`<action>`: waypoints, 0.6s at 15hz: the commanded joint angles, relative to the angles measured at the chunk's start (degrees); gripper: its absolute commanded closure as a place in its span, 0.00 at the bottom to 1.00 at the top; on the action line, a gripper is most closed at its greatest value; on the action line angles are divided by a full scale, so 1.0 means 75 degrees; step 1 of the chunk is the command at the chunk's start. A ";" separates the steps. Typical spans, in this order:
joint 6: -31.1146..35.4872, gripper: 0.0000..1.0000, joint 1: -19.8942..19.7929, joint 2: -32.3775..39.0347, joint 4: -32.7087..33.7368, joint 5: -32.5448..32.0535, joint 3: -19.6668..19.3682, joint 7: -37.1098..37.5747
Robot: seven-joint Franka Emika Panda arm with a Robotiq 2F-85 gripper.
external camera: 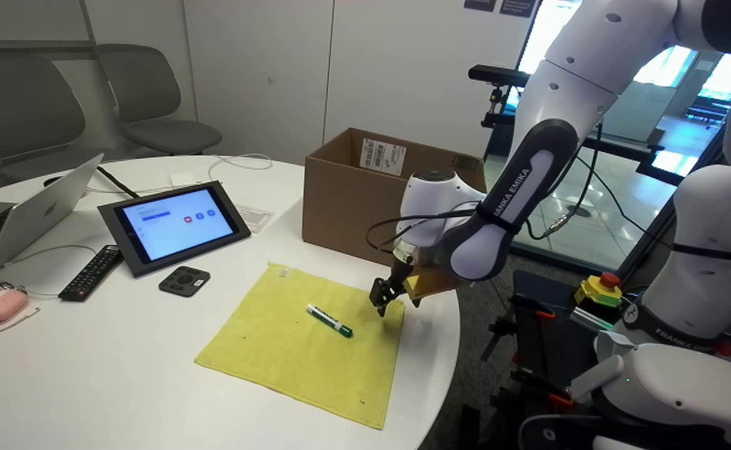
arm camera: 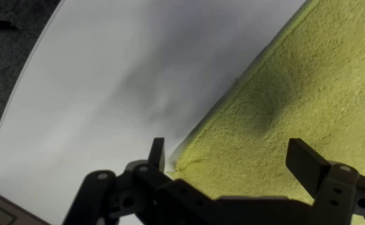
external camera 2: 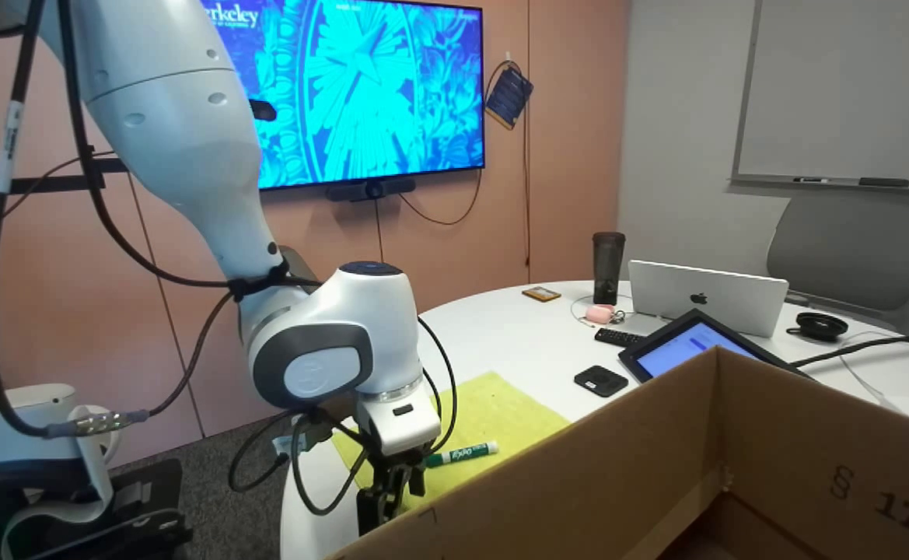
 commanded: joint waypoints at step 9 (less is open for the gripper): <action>0.0676 0.13 0.1198 0.0776 -0.0153 0.0249 -0.0961 0.2510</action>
